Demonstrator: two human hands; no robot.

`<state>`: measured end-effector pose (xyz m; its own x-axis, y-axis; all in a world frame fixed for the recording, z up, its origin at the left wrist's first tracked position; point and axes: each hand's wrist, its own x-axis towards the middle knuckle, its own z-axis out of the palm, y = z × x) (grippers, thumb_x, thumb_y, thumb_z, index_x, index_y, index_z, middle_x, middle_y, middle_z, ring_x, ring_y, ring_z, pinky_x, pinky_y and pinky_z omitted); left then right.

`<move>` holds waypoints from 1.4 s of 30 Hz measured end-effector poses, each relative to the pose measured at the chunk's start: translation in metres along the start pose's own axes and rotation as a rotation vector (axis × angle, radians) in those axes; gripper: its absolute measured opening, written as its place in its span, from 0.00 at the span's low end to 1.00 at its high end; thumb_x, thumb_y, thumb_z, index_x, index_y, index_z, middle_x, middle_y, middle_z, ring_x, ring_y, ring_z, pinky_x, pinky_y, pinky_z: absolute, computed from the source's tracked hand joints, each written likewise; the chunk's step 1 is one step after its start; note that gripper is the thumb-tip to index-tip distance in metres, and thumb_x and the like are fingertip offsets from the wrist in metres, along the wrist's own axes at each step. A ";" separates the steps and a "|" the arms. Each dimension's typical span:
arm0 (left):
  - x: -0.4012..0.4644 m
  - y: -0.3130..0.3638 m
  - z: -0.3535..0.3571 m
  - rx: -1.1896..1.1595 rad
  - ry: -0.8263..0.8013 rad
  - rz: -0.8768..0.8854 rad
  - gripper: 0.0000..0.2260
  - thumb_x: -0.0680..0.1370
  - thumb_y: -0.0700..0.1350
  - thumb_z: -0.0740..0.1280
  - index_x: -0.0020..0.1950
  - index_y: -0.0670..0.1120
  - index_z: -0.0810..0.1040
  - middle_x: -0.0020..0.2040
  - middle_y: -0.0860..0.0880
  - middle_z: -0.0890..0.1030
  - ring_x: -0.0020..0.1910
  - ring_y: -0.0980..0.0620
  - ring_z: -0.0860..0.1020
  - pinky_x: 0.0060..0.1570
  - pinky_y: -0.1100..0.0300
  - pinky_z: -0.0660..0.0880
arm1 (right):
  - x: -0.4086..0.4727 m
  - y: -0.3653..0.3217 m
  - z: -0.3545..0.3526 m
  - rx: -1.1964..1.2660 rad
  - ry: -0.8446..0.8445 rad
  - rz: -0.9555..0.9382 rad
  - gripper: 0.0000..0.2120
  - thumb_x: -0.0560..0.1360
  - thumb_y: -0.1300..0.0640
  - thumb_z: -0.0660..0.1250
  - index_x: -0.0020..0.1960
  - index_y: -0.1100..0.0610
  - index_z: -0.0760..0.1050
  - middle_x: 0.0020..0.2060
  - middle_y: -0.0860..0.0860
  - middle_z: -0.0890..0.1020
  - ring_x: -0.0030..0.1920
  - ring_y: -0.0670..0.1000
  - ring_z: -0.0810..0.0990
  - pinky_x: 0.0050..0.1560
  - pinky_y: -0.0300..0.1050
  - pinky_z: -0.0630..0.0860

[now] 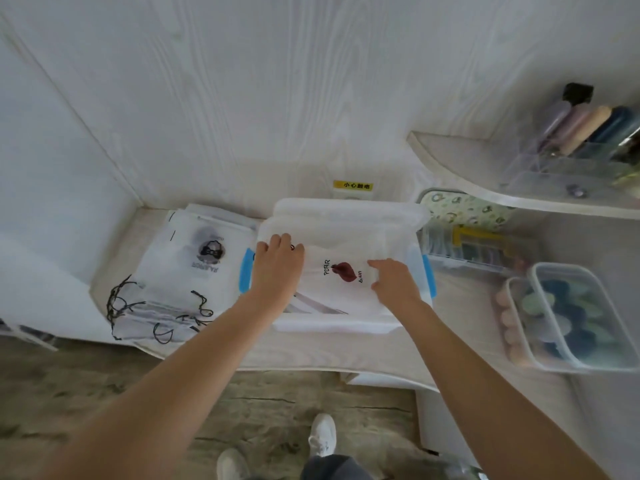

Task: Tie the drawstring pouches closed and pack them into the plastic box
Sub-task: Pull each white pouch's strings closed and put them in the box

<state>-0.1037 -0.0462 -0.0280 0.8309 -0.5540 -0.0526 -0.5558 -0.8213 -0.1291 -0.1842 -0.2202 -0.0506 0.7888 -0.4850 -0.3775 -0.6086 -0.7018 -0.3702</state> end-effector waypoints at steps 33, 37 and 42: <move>-0.024 -0.136 -0.003 -0.565 0.201 -0.143 0.12 0.78 0.40 0.59 0.58 0.45 0.77 0.56 0.45 0.76 0.56 0.44 0.75 0.54 0.50 0.72 | -0.059 -0.167 0.017 0.036 0.092 -0.575 0.17 0.80 0.55 0.56 0.67 0.59 0.67 0.66 0.54 0.67 0.64 0.56 0.69 0.61 0.50 0.69; -0.045 -0.195 0.024 -0.589 0.152 -0.175 0.13 0.78 0.37 0.57 0.58 0.43 0.76 0.55 0.44 0.78 0.55 0.44 0.76 0.54 0.48 0.73 | -0.068 -0.218 0.062 0.126 0.044 -0.647 0.17 0.80 0.59 0.55 0.68 0.60 0.65 0.66 0.55 0.68 0.63 0.56 0.69 0.61 0.48 0.68; -0.059 -0.235 0.062 -0.568 -0.159 -0.030 0.15 0.81 0.41 0.55 0.67 0.47 0.70 0.66 0.48 0.73 0.64 0.49 0.71 0.61 0.52 0.70 | -0.051 -0.244 0.128 -0.075 -0.136 -0.480 0.20 0.81 0.56 0.54 0.73 0.55 0.61 0.70 0.54 0.67 0.67 0.55 0.68 0.63 0.49 0.68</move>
<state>-0.0208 0.1878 -0.0563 0.8160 -0.5384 -0.2105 -0.4240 -0.8049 0.4151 -0.0868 0.0425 -0.0502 0.9571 -0.0294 -0.2883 -0.1679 -0.8671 -0.4689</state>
